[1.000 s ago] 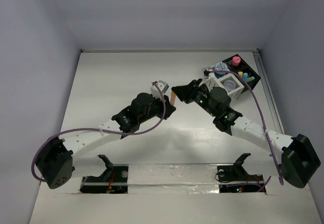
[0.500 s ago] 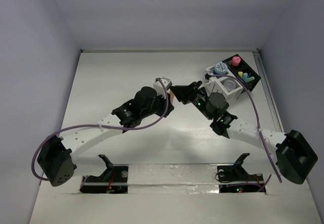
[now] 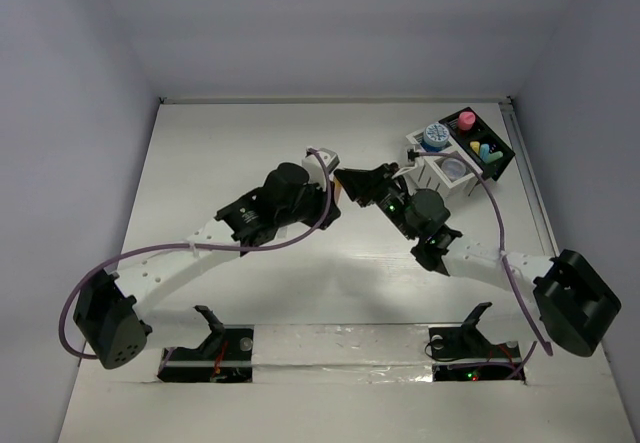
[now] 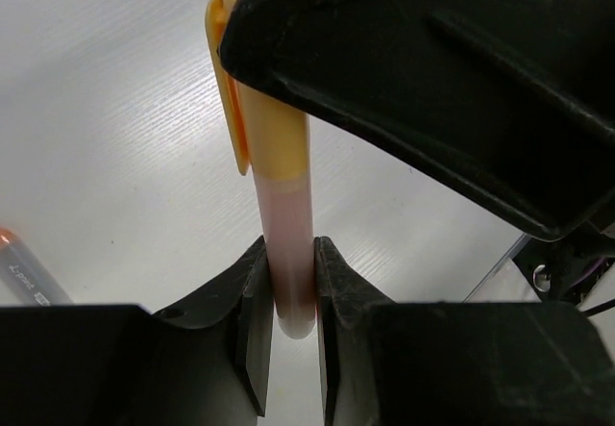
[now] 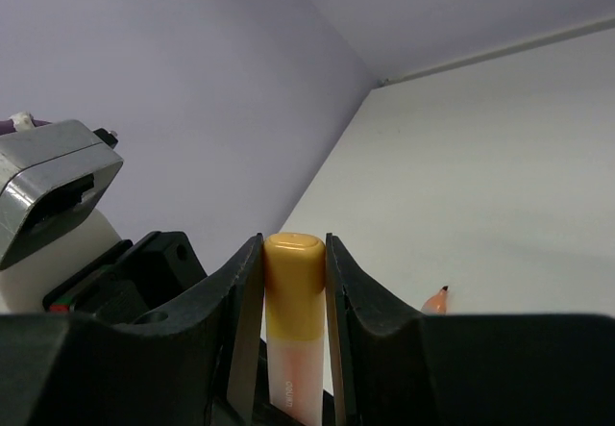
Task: Sort the stationery into containers
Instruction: Close the pen cap on the pen, then place the pen in the storage box.
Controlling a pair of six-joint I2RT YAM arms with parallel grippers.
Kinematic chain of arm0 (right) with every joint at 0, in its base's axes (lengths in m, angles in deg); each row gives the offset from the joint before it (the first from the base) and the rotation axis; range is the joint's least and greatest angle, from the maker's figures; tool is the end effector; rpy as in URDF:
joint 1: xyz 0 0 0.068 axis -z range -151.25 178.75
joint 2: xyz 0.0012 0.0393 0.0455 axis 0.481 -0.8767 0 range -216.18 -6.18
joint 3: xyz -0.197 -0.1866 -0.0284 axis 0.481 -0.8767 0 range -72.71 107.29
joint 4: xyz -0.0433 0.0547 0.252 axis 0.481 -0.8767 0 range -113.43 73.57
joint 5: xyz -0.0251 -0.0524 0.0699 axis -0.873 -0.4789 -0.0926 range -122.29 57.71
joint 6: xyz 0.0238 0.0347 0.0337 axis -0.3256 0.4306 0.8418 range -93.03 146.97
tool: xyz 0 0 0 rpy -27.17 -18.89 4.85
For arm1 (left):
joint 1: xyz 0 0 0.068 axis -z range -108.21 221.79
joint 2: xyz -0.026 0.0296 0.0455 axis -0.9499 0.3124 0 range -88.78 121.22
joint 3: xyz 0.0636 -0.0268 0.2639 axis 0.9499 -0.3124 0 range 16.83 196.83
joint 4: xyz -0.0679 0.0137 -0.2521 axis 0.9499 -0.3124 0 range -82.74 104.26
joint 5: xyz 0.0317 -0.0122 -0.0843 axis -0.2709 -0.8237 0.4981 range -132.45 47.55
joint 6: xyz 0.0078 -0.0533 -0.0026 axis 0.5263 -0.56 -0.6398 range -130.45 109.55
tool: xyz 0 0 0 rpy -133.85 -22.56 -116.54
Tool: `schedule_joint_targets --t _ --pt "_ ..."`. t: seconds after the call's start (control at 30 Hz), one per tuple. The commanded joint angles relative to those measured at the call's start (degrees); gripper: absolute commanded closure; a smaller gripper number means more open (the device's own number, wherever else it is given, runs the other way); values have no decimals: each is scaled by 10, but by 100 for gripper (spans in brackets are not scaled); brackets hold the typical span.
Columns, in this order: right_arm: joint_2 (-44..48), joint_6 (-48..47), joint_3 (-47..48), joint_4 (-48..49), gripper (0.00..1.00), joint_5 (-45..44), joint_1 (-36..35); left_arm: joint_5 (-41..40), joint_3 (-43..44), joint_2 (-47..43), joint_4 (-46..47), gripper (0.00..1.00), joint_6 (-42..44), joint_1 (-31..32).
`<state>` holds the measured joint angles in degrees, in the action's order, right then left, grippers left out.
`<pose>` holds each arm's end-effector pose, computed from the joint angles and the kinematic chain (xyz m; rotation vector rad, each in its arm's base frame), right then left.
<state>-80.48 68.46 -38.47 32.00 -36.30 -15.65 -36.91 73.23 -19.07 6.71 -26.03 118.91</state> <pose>0.2040 0.1962 0.2718 0.0233 1.5348 1.1706 0.1900 -0.2097 0.3241 0.6143 1.9271 -0.8082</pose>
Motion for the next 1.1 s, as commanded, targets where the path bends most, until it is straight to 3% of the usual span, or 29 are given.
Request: schedule_joint_targets --t 0.0,0.3,0.47,0.6,0.83,1.07 --pt "-59 -2 -75 -224 100 130 -63 -18 134 -31 344 100 -6 -20" --pt "-21 -14 -33 -268 100 86 -63 12 95 -27 346 99 -22 -20" --pt "-10 -48 57 -314 100 -31 -45 10 -39 -50 338 69 -45 -20" --pt "-54 -50 133 -295 100 -16 34 -3 -147 -100 331 47 -74 -20" --pt "-90 -64 234 -304 100 -45 99 2 -271 -218 298 37 -87 -20" --pt "-29 -148 249 -354 100 -131 202 -50 -325 -277 291 25 -76 -20"
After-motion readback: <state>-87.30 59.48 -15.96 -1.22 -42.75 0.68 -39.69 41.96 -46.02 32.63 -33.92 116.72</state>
